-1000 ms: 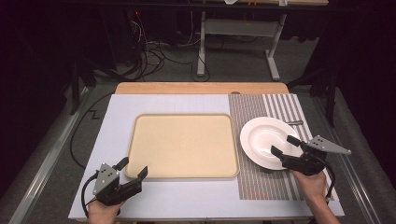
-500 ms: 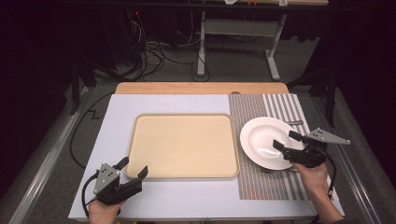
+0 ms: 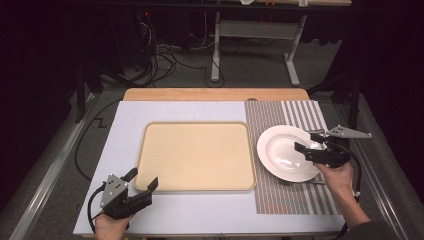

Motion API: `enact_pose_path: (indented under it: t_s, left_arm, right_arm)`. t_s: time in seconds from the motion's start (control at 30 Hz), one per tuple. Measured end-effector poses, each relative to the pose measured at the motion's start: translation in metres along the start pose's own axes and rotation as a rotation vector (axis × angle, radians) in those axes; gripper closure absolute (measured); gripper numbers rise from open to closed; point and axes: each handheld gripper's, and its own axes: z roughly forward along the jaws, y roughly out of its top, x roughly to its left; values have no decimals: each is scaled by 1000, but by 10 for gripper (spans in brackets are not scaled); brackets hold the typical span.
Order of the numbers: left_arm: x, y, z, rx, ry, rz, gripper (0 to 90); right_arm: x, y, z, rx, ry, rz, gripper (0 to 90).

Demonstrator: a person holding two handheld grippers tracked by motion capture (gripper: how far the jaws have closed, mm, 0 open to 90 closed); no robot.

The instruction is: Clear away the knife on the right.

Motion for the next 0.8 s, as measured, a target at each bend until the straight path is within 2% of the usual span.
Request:
enact_pose_path:
  t_s: [0.2, 0.27, 0.53, 0.63, 0.8]
  left_arm:
    - [0, 0, 0, -2, 1, 1, 253]
    - [0, 0, 0, -2, 2, 2, 253]
    - [0, 0, 0, -5, 4, 2, 253]
    - [0, 0, 0, -7, 5, 2, 253]
    - [0, 0, 0, -8, 6, 3, 253]
  right_arm:
    - [-10, 9, 5, 52, -11, -1, 250]
    - [-16, 15, 9, 90, -24, -11, 253]
    - [-31, 29, 16, 150, -52, -22, 296]
    - [-38, 34, 22, 201, -66, -33, 316]
    - [-48, 41, 30, 252, -92, -48, 342]
